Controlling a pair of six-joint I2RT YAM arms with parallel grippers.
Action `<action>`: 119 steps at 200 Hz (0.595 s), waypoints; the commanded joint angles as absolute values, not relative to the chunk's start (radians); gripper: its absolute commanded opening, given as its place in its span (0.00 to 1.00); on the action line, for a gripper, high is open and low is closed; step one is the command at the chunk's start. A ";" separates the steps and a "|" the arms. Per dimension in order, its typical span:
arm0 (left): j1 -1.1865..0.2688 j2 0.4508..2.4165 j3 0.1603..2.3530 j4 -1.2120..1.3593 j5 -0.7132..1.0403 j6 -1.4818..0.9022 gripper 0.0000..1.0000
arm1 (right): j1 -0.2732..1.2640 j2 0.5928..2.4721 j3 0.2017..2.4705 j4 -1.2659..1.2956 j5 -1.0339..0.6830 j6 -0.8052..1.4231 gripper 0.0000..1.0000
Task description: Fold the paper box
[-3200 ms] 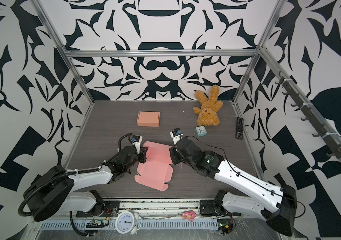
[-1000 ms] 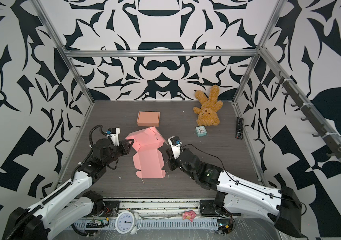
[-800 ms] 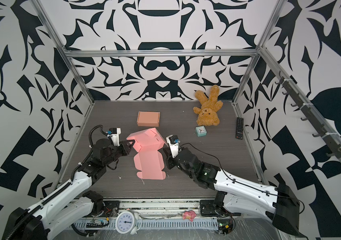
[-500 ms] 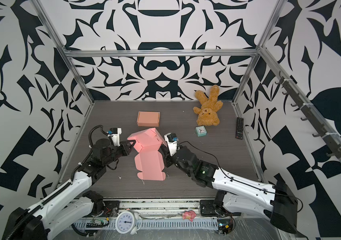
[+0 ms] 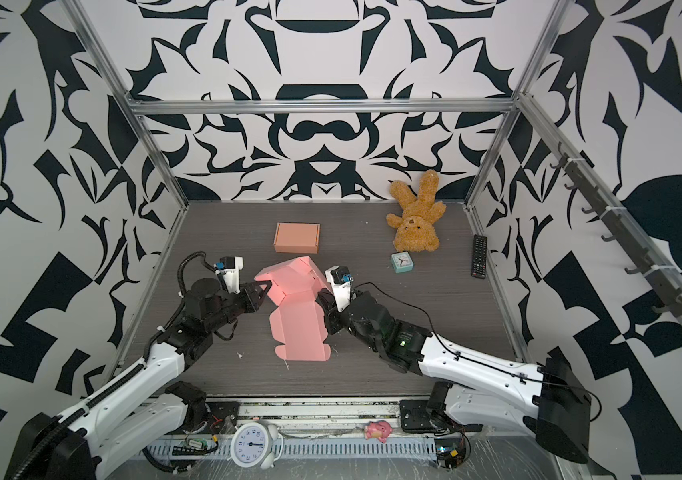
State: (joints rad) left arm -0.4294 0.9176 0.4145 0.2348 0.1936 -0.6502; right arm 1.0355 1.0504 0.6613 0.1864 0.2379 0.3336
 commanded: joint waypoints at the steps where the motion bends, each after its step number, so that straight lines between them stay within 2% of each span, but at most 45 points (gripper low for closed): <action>1: -0.428 0.917 0.400 0.271 0.222 -0.653 0.12 | 1.037 1.056 0.703 0.240 0.229 0.339 0.11; 61: -0.412 0.889 0.386 0.261 0.203 -0.676 0.12 | 1.037 1.009 0.703 0.152 0.222 0.326 0.15; 77: -0.388 0.882 0.382 0.263 0.229 -0.683 0.12 | 1.037 0.981 0.708 0.091 0.218 0.310 0.19; 91: -0.361 0.877 0.385 0.252 0.257 -0.685 0.12 | 1.026 0.958 0.718 0.027 0.204 0.290 0.28; 119: -0.289 0.888 0.397 0.228 0.344 -0.692 0.12 | 0.916 0.923 0.770 -0.130 0.015 0.279 0.34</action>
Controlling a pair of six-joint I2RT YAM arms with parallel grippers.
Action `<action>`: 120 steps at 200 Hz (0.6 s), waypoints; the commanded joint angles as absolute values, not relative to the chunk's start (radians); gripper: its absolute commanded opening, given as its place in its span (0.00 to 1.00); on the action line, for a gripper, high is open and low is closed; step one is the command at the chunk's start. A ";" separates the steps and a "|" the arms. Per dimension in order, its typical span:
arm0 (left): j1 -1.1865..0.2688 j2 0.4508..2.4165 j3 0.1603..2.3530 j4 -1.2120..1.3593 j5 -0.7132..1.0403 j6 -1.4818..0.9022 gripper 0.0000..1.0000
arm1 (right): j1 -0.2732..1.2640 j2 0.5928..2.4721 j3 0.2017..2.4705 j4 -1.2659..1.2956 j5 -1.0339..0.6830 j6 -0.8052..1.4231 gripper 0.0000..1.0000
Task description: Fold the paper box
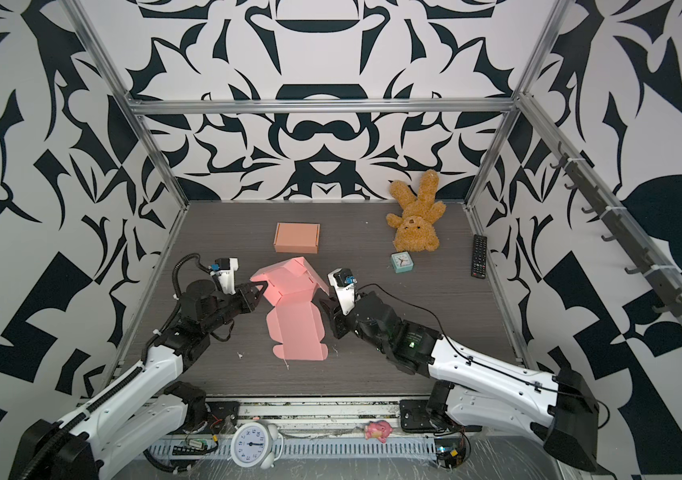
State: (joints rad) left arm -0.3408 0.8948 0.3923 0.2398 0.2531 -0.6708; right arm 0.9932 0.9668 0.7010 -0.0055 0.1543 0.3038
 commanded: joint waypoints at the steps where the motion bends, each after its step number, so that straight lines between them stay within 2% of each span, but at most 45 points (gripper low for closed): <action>1: -0.286 0.888 0.397 0.227 0.346 -0.693 0.12 | 0.914 0.921 0.770 -0.132 0.009 0.279 0.35; 31: -0.237 0.891 0.400 0.217 0.405 -0.689 0.12 | 0.808 0.866 0.772 -0.148 -0.130 0.275 0.41; 54: -0.230 0.900 0.415 0.195 0.428 -0.665 0.13 | 0.756 0.893 0.801 -0.154 -0.229 0.282 0.44; 85: -0.230 0.941 0.461 0.161 0.505 -0.619 0.14 | 0.744 0.963 0.852 -0.101 -0.353 0.307 0.47; 120: -0.230 0.961 0.469 0.156 0.538 -0.600 0.15 | 0.744 1.000 0.879 -0.075 -0.405 0.306 0.48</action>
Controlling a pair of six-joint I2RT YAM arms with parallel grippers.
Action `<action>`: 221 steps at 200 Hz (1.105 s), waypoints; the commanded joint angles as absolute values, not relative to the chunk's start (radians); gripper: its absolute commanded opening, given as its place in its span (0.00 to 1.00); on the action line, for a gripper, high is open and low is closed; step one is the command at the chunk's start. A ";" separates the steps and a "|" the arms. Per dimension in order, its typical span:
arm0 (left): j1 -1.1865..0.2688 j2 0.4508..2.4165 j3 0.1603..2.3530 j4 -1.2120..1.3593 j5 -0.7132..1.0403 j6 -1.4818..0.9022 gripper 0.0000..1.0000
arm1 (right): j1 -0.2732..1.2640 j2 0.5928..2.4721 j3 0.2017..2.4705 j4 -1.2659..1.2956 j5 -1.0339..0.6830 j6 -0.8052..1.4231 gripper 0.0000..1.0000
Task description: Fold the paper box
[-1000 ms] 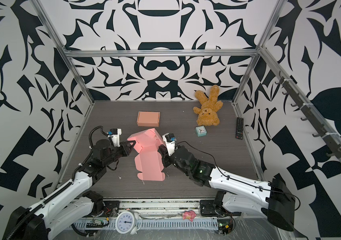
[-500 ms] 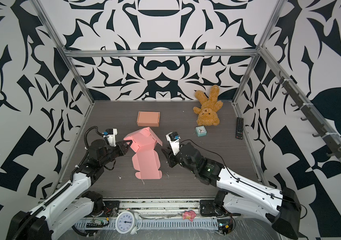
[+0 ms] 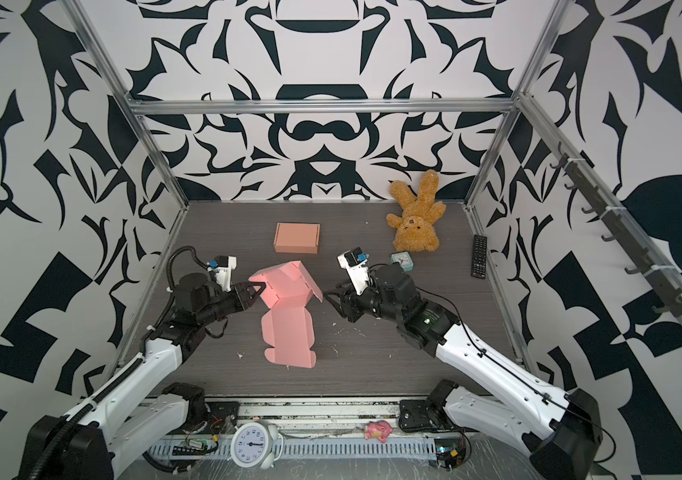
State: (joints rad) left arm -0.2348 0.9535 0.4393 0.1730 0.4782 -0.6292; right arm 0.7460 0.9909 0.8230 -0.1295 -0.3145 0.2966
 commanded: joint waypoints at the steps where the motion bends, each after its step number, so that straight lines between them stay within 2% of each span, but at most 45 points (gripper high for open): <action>1: -0.230 0.961 0.469 0.156 0.538 -0.599 0.15 | 0.745 1.001 0.879 -0.075 -0.405 0.305 0.48; 35: -0.230 0.982 0.480 0.155 0.563 -0.591 0.15 | 0.744 1.042 0.881 -0.044 -0.515 0.301 0.49; 82: -0.230 1.016 0.488 0.160 0.594 -0.588 0.16 | 0.746 1.082 0.888 -0.021 -0.537 0.302 0.49; 135: -0.230 1.041 0.479 0.160 0.591 -0.583 0.16 | 0.758 1.126 0.914 -0.006 -0.535 0.300 0.36; 166: -0.230 1.055 0.472 0.156 0.579 -0.579 0.16 | 0.814 1.167 0.951 -0.070 -0.453 0.260 0.37; 221: -0.230 1.092 0.456 0.159 0.549 -0.569 0.15 | 0.905 1.273 1.051 -0.228 -0.161 0.228 0.41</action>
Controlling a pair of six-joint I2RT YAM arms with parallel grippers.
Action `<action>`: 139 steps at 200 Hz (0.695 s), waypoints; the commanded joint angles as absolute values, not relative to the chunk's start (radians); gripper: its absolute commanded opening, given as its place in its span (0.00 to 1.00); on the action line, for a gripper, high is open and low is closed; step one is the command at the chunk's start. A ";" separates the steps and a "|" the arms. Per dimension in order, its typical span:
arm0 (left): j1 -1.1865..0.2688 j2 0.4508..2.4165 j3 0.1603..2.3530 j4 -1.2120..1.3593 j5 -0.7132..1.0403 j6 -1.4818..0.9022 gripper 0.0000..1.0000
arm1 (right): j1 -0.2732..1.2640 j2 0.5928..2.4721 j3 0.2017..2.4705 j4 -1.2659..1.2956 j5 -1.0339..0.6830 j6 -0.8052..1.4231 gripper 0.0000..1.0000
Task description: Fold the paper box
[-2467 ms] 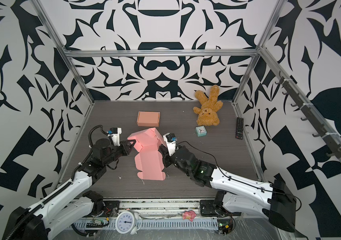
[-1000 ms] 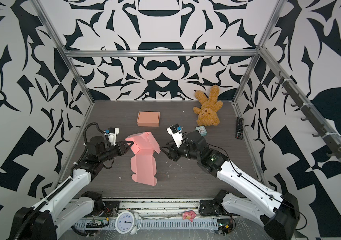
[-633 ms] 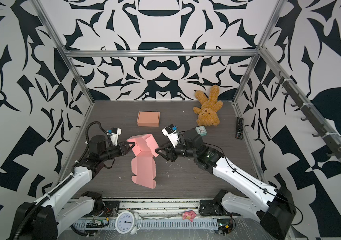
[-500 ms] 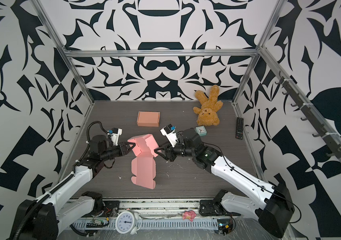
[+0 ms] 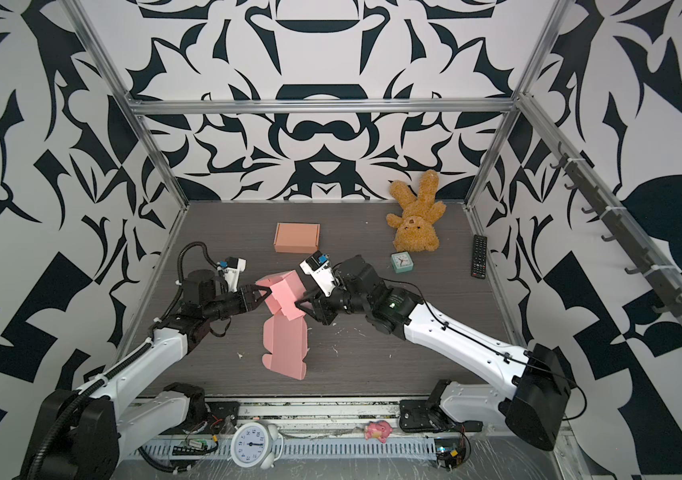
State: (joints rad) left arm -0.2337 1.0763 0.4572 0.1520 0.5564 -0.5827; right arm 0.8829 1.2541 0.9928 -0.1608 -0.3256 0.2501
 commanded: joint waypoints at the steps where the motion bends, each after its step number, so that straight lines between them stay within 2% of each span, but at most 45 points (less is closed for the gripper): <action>1: -0.230 1.093 0.455 0.159 0.549 -0.569 0.15 | 0.906 1.274 1.051 -0.229 -0.159 0.229 0.42; 65: -0.248 1.085 0.459 0.138 0.464 -0.582 0.15 | 0.970 1.361 1.131 -0.314 0.087 0.248 0.45; 100: -0.279 1.040 0.445 0.137 0.408 -0.608 0.15 | 1.013 1.392 1.179 -0.340 0.183 0.235 0.44; 139: -0.324 1.010 0.442 0.129 0.356 -0.636 0.14 | 1.070 1.454 1.260 -0.413 0.379 0.208 0.42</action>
State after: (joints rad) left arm -0.2924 1.0336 0.4503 0.1318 0.3820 -0.6067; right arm 1.0370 1.4311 1.1870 -0.3695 0.2283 0.2310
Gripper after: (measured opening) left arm 0.145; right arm 0.430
